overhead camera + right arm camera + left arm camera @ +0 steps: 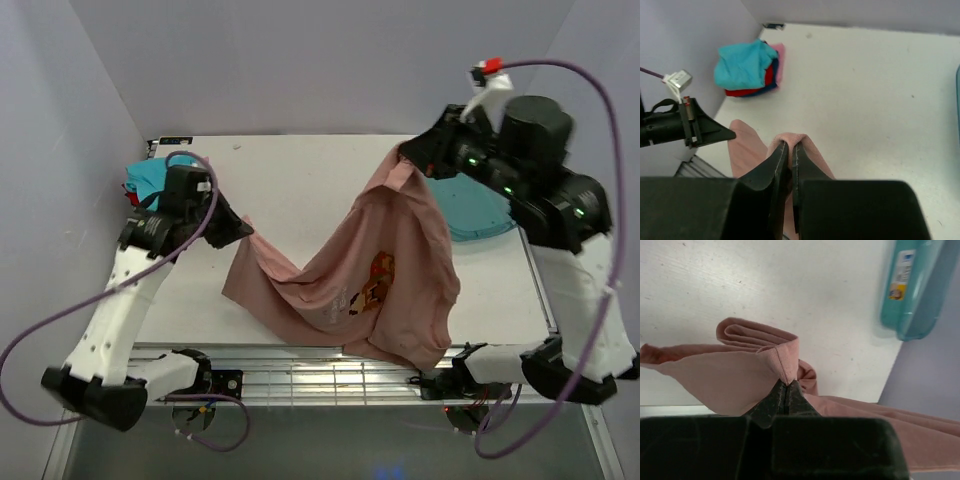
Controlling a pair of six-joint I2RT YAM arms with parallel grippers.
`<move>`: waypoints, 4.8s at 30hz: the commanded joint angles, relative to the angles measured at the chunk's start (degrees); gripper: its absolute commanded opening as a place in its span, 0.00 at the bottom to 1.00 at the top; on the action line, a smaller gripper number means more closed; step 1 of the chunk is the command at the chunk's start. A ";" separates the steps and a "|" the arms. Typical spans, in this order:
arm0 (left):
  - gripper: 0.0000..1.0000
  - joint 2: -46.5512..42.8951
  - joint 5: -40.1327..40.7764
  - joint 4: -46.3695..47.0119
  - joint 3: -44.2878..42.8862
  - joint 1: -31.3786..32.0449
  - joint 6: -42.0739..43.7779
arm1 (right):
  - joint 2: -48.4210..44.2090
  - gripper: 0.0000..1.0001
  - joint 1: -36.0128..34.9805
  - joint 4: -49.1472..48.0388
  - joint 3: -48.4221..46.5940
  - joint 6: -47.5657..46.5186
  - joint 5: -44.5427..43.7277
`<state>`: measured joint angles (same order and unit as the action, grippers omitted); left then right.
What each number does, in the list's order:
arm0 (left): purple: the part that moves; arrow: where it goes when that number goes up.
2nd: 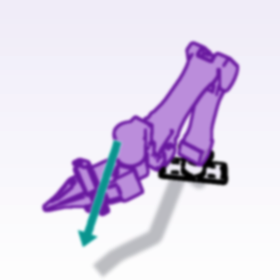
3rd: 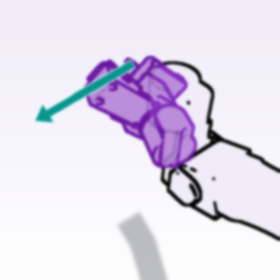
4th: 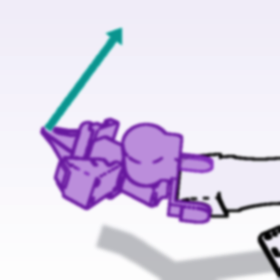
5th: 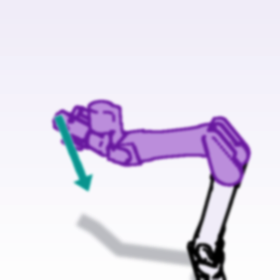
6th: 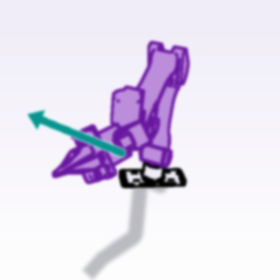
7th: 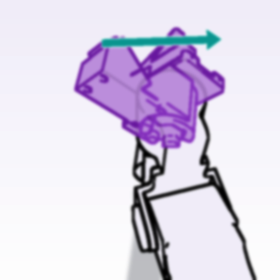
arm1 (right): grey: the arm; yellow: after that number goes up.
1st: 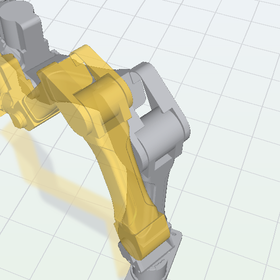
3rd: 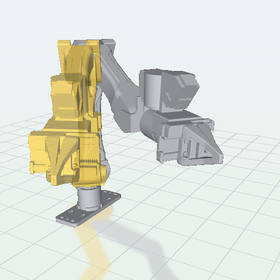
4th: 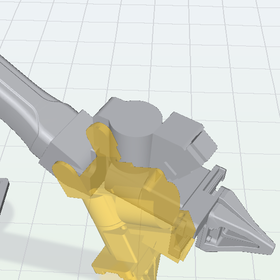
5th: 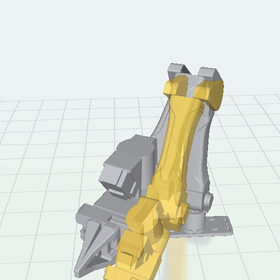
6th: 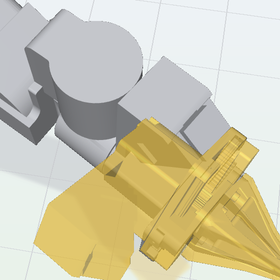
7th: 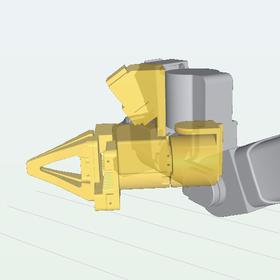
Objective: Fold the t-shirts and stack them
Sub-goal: Flatten the tshirt out
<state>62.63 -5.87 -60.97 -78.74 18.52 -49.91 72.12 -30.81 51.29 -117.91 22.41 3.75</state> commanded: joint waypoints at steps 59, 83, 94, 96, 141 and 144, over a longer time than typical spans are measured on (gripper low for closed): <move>0.58 -1.20 6.14 9.10 21.26 -2.44 6.84 | 2.86 0.48 -31.59 23.60 43.47 23.02 -15.87; 0.00 37.03 1.03 28.10 2.81 7.40 9.04 | 10.59 0.08 -19.03 4.70 47.07 16.52 -29.59; 0.43 41.34 11.31 31.79 -1.67 8.63 14.49 | 9.54 0.08 -18.59 2.85 47.77 15.03 -25.90; 0.43 43.00 12.72 31.88 -2.38 8.63 15.28 | 8.75 0.08 -18.59 2.85 48.03 15.20 -25.72; 0.00 45.30 36.02 17.99 -13.55 -12.81 19.51 | 3.91 0.08 -15.69 3.91 51.72 15.64 -26.60; 0.00 42.59 28.85 20.88 -11.79 -12.73 20.11 | 4.08 0.08 -15.42 3.73 52.60 15.90 -27.39</move>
<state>109.27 27.46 -41.74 -91.81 6.07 -29.58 76.23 -46.59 55.13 -66.15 38.39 -22.20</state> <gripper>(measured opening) 0.022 0.078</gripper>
